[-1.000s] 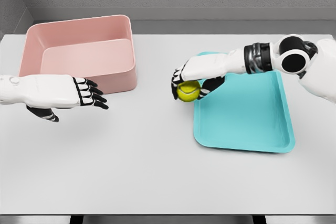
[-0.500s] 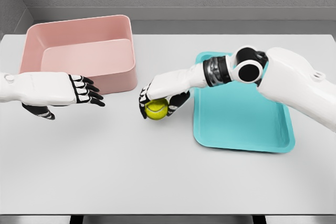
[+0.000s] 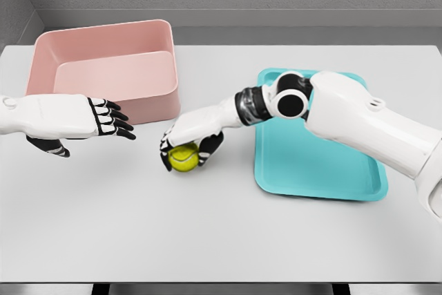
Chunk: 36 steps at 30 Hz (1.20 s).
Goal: Put the tennis from the blue tray into the pink basket with both arms
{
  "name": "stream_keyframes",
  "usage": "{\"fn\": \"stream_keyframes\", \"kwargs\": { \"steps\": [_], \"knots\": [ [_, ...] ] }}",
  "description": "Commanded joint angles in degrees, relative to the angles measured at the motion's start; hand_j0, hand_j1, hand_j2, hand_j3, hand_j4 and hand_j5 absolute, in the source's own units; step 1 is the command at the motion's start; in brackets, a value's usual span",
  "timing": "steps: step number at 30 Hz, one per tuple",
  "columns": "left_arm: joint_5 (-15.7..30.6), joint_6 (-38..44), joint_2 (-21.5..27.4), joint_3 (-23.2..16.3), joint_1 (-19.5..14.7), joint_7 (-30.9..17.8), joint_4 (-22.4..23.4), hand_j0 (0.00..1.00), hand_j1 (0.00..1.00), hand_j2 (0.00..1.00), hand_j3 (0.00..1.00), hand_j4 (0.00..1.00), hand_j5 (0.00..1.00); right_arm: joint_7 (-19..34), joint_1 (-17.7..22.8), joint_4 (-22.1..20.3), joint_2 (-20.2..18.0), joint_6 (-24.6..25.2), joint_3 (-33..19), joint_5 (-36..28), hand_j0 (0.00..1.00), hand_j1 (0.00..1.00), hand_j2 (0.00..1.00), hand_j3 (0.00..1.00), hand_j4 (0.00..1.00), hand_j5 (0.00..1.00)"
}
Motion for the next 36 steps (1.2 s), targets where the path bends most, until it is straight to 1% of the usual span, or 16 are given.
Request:
{"fn": "stream_keyframes", "kwargs": {
  "steps": [1, 6, 7, 8, 9, 19, 20, 21, 23, 25, 29, 31, 32, 34, 35, 36],
  "knots": [
    [0.32, 0.11, 0.07, 0.06, 0.0, 0.02, 0.01, 1.0, 1.0, 1.0, 1.0, 1.0, 1.0, -0.04, 0.0, 0.07, 0.57, 0.14, 0.93, -0.44, 0.53, 0.53, 0.53, 0.53, 0.53, 0.53],
    [0.32, 0.11, 0.16, 0.15, -0.09, 0.02, 0.01, 1.0, 1.0, 1.0, 1.0, 1.0, 1.0, 0.05, 0.0, 0.07, 0.57, 0.14, 0.93, -0.36, 0.55, 0.55, 0.55, 0.55, 0.55, 0.55],
    [0.23, 0.11, 0.16, 0.15, -0.18, 0.02, 0.01, 1.0, 1.0, 1.0, 1.0, 1.0, 1.0, 0.05, 0.0, 0.07, 0.57, 0.23, 0.93, -0.36, 0.59, 0.59, 0.59, 0.59, 0.59, 0.59],
    [0.23, 0.11, 0.16, 0.15, -0.18, 0.02, 0.01, 1.0, 1.0, 1.0, 1.0, 1.0, 1.0, -0.04, 0.0, 0.07, 0.57, 0.85, 0.93, -0.36, 0.76, 0.76, 0.76, 0.76, 0.76, 0.76],
    [0.23, 0.11, 0.25, 0.15, -0.18, 0.02, 0.01, 1.0, 1.0, 1.0, 1.0, 1.0, 1.0, -0.22, 0.0, -0.01, 0.57, 2.34, 0.93, -0.36, 1.0, 1.0, 1.0, 1.0, 1.0, 1.0],
    [0.23, 0.11, 0.6, 0.85, -0.26, 0.02, 0.01, 1.0, 1.0, 1.0, 1.0, 1.0, 1.0, -0.13, -0.09, -0.54, -0.31, 1.55, 0.32, -0.44, 1.0, 1.0, 1.0, 1.0, 1.0, 1.0],
    [0.23, 0.11, 0.6, 0.85, -0.26, 0.02, 0.01, 1.0, 1.0, 1.0, 1.0, 1.0, 1.0, -0.04, -0.17, -0.98, -2.24, 0.59, -0.12, -0.53, 1.0, 1.0, 1.0, 1.0, 1.0, 1.0],
    [0.32, 0.11, 0.6, 0.85, -0.26, 0.02, 0.01, 1.0, 1.0, 1.0, 1.0, 1.0, 1.0, 0.14, -0.09, -1.16, -4.61, -2.23, -2.75, -0.53, 1.0, 1.0, 1.0, 1.0, 1.0, 1.0],
    [0.23, 0.11, 0.6, 0.85, -0.18, 0.02, 0.01, 1.0, 1.0, 1.0, 1.0, 1.0, 1.0, 0.22, -0.09, -2.65, -9.45, -2.25, -5.39, -0.62, 1.0, 1.0, 1.0, 1.0, 1.0, 1.0],
    [0.32, 0.11, 0.6, 0.85, -0.26, 0.02, 0.01, 1.0, 1.0, 1.0, 1.0, 1.0, 1.0, 0.22, -0.09, -4.32, -12.96, -2.25, -6.8, -0.71, 1.0, 1.0, 1.0, 1.0, 1.0, 1.0],
    [0.32, 0.11, 0.51, 0.94, -0.26, 0.02, 0.01, 1.0, 1.0, 1.0, 1.0, 1.0, 1.0, 1.19, 0.26, -4.41, -20.17, -2.25, -12.95, -0.71, 1.0, 1.0, 1.0, 1.0, 1.0, 1.0],
    [0.32, 0.11, 0.6, 0.94, -0.26, 0.02, 0.01, 1.0, 1.0, 1.0, 1.0, 1.0, 1.0, 1.19, 1.32, -4.32, -25.26, -2.25, -18.84, -0.62, 1.0, 1.0, 1.0, 1.0, 1.0, 1.0],
    [0.23, 0.11, 0.51, 1.03, -0.35, 0.02, 0.01, 1.0, 1.0, 1.0, 1.0, 1.0, 1.0, 1.19, 2.81, -4.06, -26.85, -2.25, -21.56, -0.62, 1.0, 1.0, 1.0, 1.0, 1.0, 1.0],
    [0.23, 0.11, -0.02, 1.03, -0.53, -0.07, 0.01, 1.0, 1.0, 1.0, 1.0, 1.0, 1.0, 1.28, 3.78, -3.62, -28.17, -2.25, -22.62, -0.53, 1.0, 1.0, 1.0, 1.0, 1.0, 1.0],
    [0.32, 0.11, -1.07, 1.12, -0.62, 0.37, 0.01, 1.0, 1.0, 1.0, 1.0, 1.0, 1.0, 0.84, 5.01, -3.27, -28.26, -2.25, -23.67, -0.53, 1.0, 1.0, 1.0, 1.0, 1.0, 1.0],
    [0.41, 0.11, -3.53, 1.03, -0.53, 1.6, 0.01, 1.0, 1.0, 1.0, 1.0, 1.0, 1.0, 0.58, 7.55, -2.39, -28.35, -2.25, -26.4, -0.53, 1.0, 1.0, 1.0, 1.0, 1.0, 1.0]
  ]
}}
